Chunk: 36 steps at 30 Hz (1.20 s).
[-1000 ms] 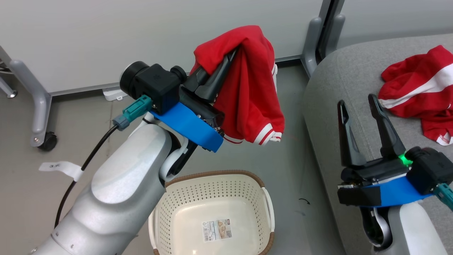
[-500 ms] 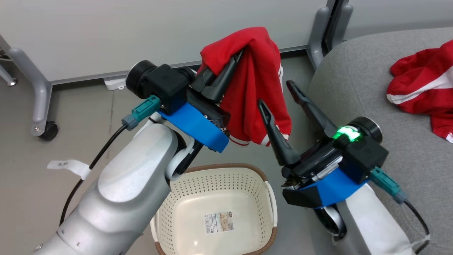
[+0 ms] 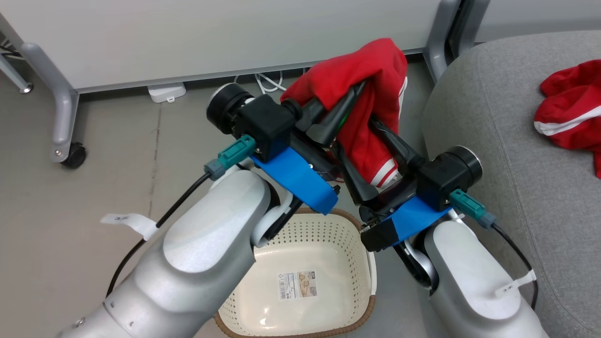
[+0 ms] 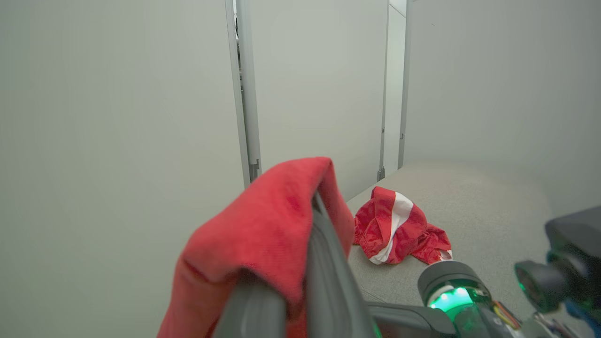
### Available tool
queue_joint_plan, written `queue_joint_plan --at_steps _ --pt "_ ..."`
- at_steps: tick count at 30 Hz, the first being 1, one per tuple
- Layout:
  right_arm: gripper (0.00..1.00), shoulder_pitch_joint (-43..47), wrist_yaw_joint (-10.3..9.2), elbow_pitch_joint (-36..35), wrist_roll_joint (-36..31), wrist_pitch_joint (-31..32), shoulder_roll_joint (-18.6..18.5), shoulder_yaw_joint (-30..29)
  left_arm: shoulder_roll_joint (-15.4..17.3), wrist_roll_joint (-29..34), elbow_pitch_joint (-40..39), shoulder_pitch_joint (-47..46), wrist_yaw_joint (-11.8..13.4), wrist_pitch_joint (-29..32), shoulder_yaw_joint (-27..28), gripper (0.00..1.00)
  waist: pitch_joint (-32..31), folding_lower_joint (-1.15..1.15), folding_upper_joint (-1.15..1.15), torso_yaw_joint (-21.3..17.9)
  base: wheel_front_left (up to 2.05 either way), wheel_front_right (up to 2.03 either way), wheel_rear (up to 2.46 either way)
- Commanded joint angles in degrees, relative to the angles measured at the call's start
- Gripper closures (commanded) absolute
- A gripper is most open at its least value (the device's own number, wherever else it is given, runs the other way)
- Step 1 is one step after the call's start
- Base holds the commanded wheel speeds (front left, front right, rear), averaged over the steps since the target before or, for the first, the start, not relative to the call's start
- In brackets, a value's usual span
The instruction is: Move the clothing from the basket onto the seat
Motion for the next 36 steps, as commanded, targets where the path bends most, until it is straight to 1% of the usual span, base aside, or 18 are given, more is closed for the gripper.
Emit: queue_joint_plan --at_steps 1,2,3,4,12,26,27,28,36 --pt "0.00 -1.4 0.03 0.8 1.2 0.0 0.2 0.1 -0.5 -0.1 0.0 -0.9 0.0 -0.2 -0.4 1.00 0.0 -0.01 0.00 0.2 0.00 0.00 0.00" --pt "0.00 -1.8 0.03 1.4 1.3 0.0 0.1 0.2 -0.6 -0.2 0.0 -0.9 0.0 -0.2 -0.7 1.00 0.1 -0.01 0.00 0.3 0.00 0.00 0.00" --pt "0.56 -2.0 0.03 2.0 1.4 0.0 0.2 0.5 -0.7 -0.2 0.1 -0.9 0.0 -0.3 -0.9 1.00 0.0 -0.01 0.00 0.4 0.00 0.00 0.00" --pt "1.00 -2.1 0.03 2.5 2.2 0.0 0.2 0.5 -0.8 -0.3 0.2 -0.9 0.0 -0.3 -1.1 1.00 0.0 -0.01 0.00 0.5 0.00 0.00 0.00" --pt "1.00 -2.9 0.03 4.0 3.2 0.0 0.2 0.8 -1.0 -0.7 0.5 -1.3 -0.1 -0.5 -1.8 1.00 -0.4 -0.01 0.00 0.5 0.00 0.00 0.00" --pt "1.00 -1.9 0.03 3.7 4.8 0.0 0.2 1.3 -0.4 -1.1 1.4 -0.2 0.0 -0.6 -1.2 1.00 -0.9 -0.01 0.00 0.2 0.00 0.00 0.00" --pt "1.00 -1.8 0.03 3.7 4.9 0.0 0.2 1.3 -0.4 -0.9 1.6 -0.1 0.3 -0.6 -1.1 0.23 -1.0 -0.01 0.00 0.1 0.00 0.00 0.00" --pt "1.00 -1.8 0.03 3.5 5.0 0.0 0.2 1.2 -0.4 -0.7 1.8 0.1 0.5 -0.5 -1.0 0.00 -1.0 -0.01 0.00 0.1 0.00 0.00 0.00" --pt "1.00 -1.1 0.03 1.1 6.0 0.0 0.2 0.2 0.1 -0.1 3.6 1.3 0.6 -0.6 -1.2 0.00 -0.8 -0.01 0.00 -0.2 0.00 0.00 0.00"
